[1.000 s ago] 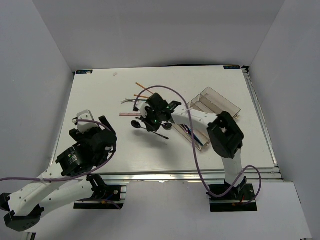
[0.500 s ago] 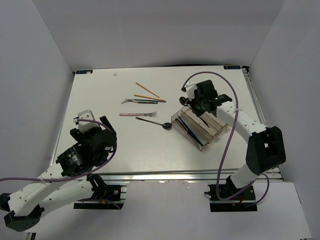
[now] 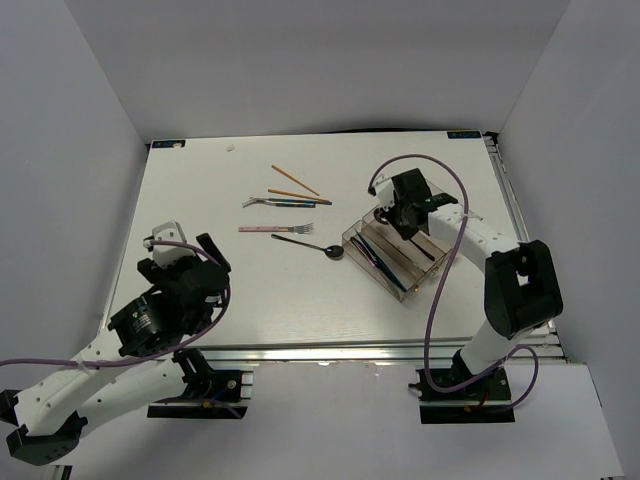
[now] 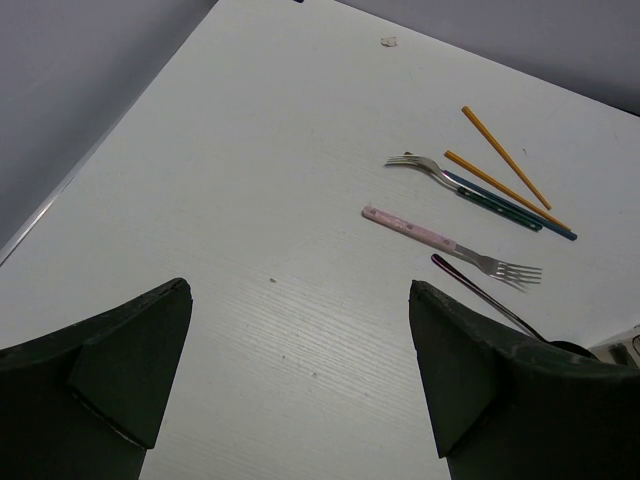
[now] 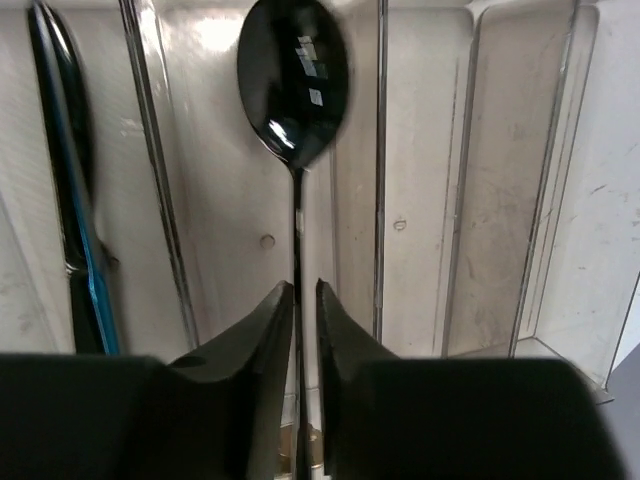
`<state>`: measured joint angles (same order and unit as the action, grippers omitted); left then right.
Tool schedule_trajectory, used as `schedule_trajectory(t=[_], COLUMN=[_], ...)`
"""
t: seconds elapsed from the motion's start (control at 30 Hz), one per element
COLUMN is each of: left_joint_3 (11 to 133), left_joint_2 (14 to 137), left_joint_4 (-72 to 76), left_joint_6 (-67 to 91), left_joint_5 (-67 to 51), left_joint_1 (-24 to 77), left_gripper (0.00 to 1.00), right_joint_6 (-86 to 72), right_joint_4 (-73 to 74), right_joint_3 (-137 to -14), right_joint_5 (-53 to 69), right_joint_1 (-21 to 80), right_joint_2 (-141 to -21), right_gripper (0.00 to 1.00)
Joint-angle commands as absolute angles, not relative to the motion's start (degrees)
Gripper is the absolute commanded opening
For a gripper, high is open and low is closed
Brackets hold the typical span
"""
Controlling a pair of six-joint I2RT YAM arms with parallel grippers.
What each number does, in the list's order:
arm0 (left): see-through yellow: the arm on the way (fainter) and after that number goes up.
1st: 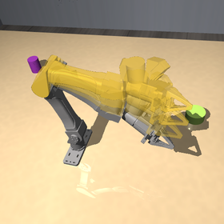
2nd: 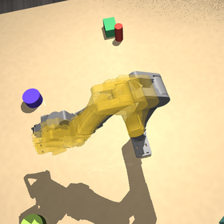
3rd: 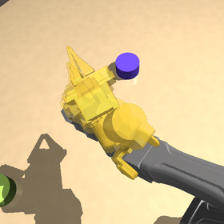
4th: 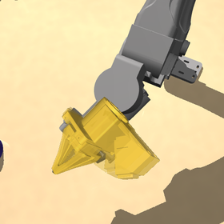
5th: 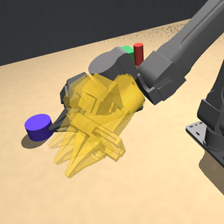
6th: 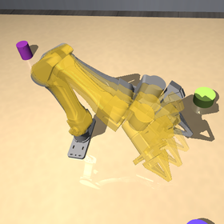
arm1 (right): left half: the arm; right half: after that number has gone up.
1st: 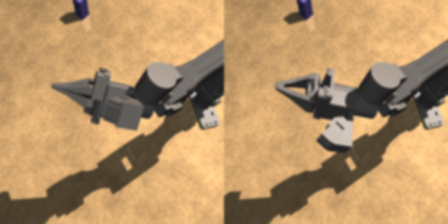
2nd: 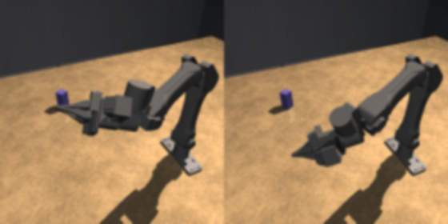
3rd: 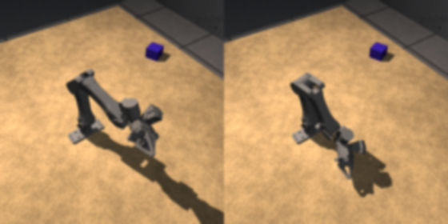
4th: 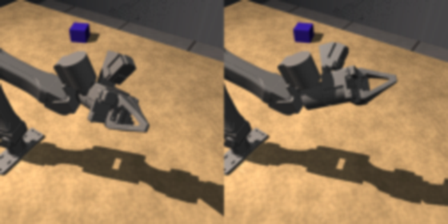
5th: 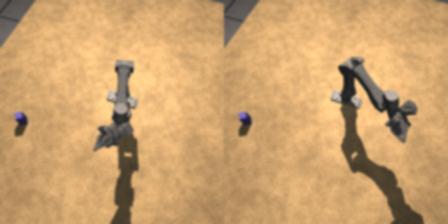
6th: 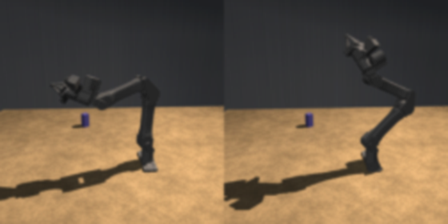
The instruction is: Sort the eating utensils into containers
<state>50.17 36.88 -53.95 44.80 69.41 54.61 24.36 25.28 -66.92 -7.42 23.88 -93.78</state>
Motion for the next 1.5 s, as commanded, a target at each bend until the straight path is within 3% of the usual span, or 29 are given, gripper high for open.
schedule_trajectory(t=[0.0,0.03,0.17,0.23,0.53,0.73,0.87,0.97,1.03,1.47], left_joint_3=[49.92,49.92,49.83,49.83,50.19,50.19,50.19,50.19,50.10,50.01], left_joint_2=[36.30,36.21,35.86,35.86,37.88,38.06,38.14,37.88,37.71,37.53], left_joint_4=[-53.53,-53.44,-53.44,-53.09,-53.96,-54.14,-54.14,-54.05,-53.96,-53.70], left_joint_6=[44.30,44.21,44.12,43.95,44.82,45.18,45.18,45.00,44.82,44.47], left_joint_5=[69.52,69.52,69.26,69.17,69.79,70.05,69.96,69.87,69.96,69.70], left_joint_1=[54.67,54.67,54.67,54.67,54.67,54.67,54.67,54.67,54.67,54.67], left_gripper=[0.98,0.98,0.97,0.97,0.98,0.98,0.98,0.98,0.98,0.98], right_joint_6=[24.96,24.87,23.74,22.86,15.92,13.44,15.99,17.22,18.19,21.09], right_joint_4=[24.26,24.52,26.35,27.33,24.26,28.90,34.00,38.40,38.93,39.46], right_joint_3=[-66.62,-66.80,-68.81,-70.39,-79.97,-93.92,-103.34,-109.85,-110.91,-107.49], right_joint_5=[-9.57,-9.41,-8.00,-5.29,4.55,11.51,13.52,14.94,14.42,12.40], right_joint_1=[23.38,23.47,23.47,23.55,31.99,38.13,40.34,41.39,42.53,43.95], right_joint_2=[-94.04,-94.04,-93.17,-92.64,-92.37,-106.31,-115.54,-121.44,-123.47,-129.02], right_gripper=[0.23,0.29,0.38,0.89,0.89,0.89,0.79,0.66,0.60,0.54])
